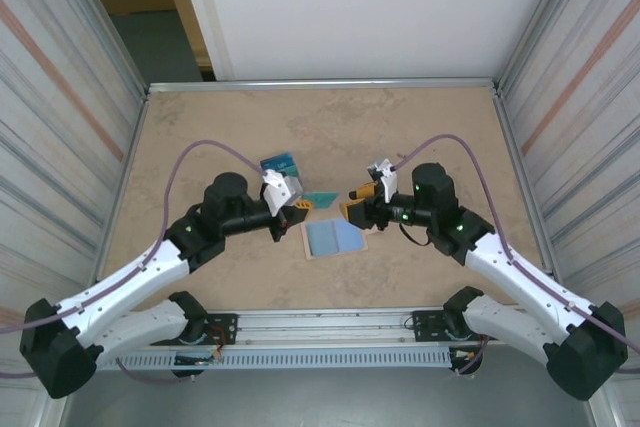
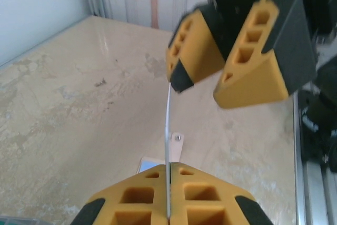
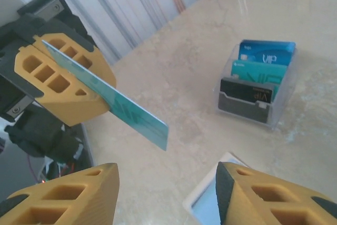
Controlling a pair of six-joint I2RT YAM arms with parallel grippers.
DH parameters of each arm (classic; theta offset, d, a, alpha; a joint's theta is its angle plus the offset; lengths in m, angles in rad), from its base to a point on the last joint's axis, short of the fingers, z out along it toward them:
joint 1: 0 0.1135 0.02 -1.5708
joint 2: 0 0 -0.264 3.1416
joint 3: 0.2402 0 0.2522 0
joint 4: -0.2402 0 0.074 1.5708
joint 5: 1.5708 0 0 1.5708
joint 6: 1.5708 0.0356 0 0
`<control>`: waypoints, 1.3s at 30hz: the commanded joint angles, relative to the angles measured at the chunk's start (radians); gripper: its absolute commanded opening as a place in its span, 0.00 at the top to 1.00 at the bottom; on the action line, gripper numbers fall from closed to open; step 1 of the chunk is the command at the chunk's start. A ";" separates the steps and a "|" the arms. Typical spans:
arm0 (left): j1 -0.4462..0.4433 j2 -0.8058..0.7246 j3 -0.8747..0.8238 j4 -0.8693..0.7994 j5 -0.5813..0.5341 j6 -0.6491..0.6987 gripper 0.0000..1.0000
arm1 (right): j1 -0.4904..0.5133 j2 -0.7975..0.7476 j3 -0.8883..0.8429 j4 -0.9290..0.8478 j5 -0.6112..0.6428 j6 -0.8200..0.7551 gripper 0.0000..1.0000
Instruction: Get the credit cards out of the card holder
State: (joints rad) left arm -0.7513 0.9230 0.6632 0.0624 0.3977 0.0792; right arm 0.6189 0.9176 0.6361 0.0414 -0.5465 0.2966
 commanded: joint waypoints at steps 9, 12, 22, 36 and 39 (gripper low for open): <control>-0.002 -0.052 -0.072 0.371 0.103 -0.377 1.00 | 0.015 0.053 -0.033 0.489 -0.196 0.238 0.48; -0.002 -0.041 -0.082 0.422 0.123 -0.415 1.00 | 0.030 0.066 -0.017 0.510 -0.223 0.229 0.51; -0.002 -0.021 -0.068 0.394 0.170 -0.412 1.00 | 0.062 0.051 0.017 0.466 -0.249 0.143 0.85; 0.030 -0.093 0.092 -0.020 0.132 -0.138 0.45 | 0.088 -0.008 0.064 0.203 -0.187 -0.004 1.00; 0.032 -0.088 0.201 -0.218 0.109 0.010 0.45 | 0.087 -0.014 0.075 0.148 -0.192 -0.028 1.00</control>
State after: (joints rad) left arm -0.7254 0.8597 0.7589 0.0479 0.5282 -0.0895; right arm 0.6994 0.9245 0.6739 0.2710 -0.7486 0.3271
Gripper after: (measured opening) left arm 0.548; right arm 0.056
